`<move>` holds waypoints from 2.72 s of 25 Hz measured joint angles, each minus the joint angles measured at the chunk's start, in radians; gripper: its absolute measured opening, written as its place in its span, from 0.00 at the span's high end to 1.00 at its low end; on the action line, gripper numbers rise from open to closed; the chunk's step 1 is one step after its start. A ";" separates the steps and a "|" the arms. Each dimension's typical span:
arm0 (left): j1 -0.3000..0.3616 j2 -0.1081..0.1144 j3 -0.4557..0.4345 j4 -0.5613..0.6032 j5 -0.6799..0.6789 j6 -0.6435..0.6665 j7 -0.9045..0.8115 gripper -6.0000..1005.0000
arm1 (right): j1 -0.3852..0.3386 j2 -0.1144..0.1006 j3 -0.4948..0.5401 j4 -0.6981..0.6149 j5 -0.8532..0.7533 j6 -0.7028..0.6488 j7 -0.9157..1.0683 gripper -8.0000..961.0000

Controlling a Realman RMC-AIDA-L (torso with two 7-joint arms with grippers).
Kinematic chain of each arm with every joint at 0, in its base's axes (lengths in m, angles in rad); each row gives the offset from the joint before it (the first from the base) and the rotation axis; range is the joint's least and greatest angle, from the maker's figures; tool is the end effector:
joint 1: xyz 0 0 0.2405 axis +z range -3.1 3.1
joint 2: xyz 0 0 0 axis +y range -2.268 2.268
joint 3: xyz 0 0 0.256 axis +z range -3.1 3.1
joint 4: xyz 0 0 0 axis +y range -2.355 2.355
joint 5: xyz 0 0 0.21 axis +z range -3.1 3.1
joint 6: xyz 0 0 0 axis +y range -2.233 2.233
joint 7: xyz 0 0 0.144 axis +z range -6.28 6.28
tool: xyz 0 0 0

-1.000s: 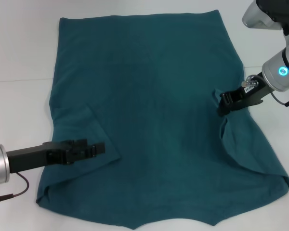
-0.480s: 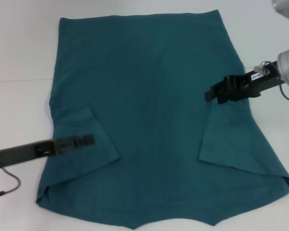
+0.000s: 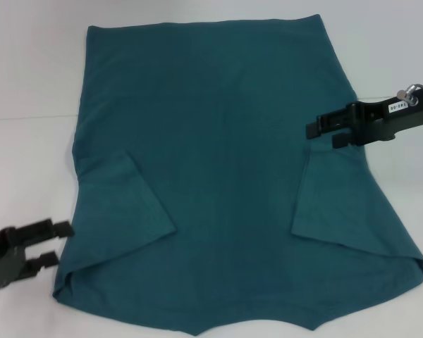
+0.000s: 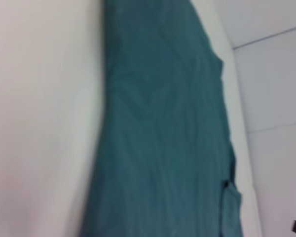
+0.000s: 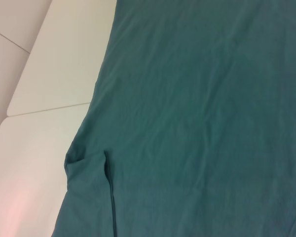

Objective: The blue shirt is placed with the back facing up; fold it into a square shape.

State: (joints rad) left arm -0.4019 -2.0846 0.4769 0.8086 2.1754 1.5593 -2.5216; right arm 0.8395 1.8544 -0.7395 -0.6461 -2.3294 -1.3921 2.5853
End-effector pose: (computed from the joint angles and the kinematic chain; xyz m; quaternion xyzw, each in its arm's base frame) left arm -0.3255 0.3009 0.0411 -0.6268 -0.7233 -0.2738 0.0948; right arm 0.2296 0.4343 0.0787 -0.7755 0.6002 0.1086 0.1629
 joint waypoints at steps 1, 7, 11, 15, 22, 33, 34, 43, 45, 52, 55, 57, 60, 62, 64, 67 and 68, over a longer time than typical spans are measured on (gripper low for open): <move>0.003 0.000 -0.008 -0.001 0.015 0.004 -0.006 0.21 | 0.000 0.000 -0.001 0.000 0.000 0.000 0.000 0.25; 0.011 -0.004 -0.023 -0.008 0.090 0.000 -0.020 0.21 | 0.007 0.002 -0.007 0.000 -0.002 -0.001 -0.003 0.19; 0.013 -0.006 -0.021 -0.009 0.104 -0.008 -0.027 0.21 | 0.008 0.004 -0.011 0.000 -0.004 -0.002 -0.004 0.19; 0.015 -0.006 -0.022 -0.009 0.129 -0.019 -0.035 0.21 | 0.001 0.006 -0.014 0.001 -0.004 -0.003 -0.004 0.19; 0.012 -0.008 -0.019 -0.015 0.154 -0.038 -0.040 0.21 | -0.009 0.006 -0.015 0.001 -0.004 -0.004 -0.004 0.19; -0.006 -0.005 0.012 -0.065 0.158 -0.091 -0.041 0.21 | -0.019 0.006 -0.015 0.002 -0.003 -0.004 -0.004 0.19; -0.010 -0.005 0.019 -0.071 0.157 -0.098 -0.042 0.21 | -0.020 0.006 -0.015 0.002 -0.003 -0.004 -0.004 0.19; -0.064 -0.009 0.049 -0.125 0.157 -0.126 -0.033 0.20 | -0.024 0.005 -0.015 0.001 0.001 -0.010 -0.005 0.19; -0.073 -0.010 0.049 -0.129 0.155 -0.126 -0.029 0.20 | -0.025 0.005 -0.013 0.001 0.001 -0.012 -0.009 0.19; -0.087 -0.012 0.046 -0.135 0.150 -0.126 -0.019 0.23 | -0.029 0.006 -0.008 0.000 0.001 -0.017 -0.016 0.19; -0.087 -0.015 0.043 -0.132 0.149 -0.128 -0.011 0.24 | -0.033 0.006 -0.007 0.000 0.001 -0.018 -0.018 0.19; -0.088 -0.015 0.043 -0.132 0.148 -0.130 -0.010 0.25 | -0.034 0.006 -0.006 0.000 0.001 -0.018 -0.020 0.19; -0.089 -0.015 0.045 -0.132 0.150 -0.133 -0.012 0.27 | -0.036 0.006 -0.005 0.000 0.001 -0.025 -0.027 0.19; -0.089 -0.015 0.043 -0.132 0.150 -0.134 -0.010 0.36 | -0.037 0.006 -0.004 0.000 0.001 -0.033 -0.034 0.19; -0.089 -0.015 0.040 -0.130 0.149 -0.134 -0.006 0.44 | -0.037 0.004 -0.001 0.000 0.001 -0.045 -0.045 0.19; -0.090 -0.011 0.038 -0.130 0.142 -0.126 0.004 0.56 | -0.041 0.000 0.000 0.000 0.001 -0.065 -0.061 0.19; -0.090 -0.009 0.038 -0.130 0.137 -0.121 0.008 0.60 | -0.045 -0.002 0.001 0.000 0.001 -0.074 -0.067 0.19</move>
State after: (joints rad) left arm -0.4924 -2.0938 0.5147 0.6783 2.3125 1.4384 -2.5136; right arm 0.7949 1.8529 -0.7381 -0.6461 -2.3285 -1.4657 2.5179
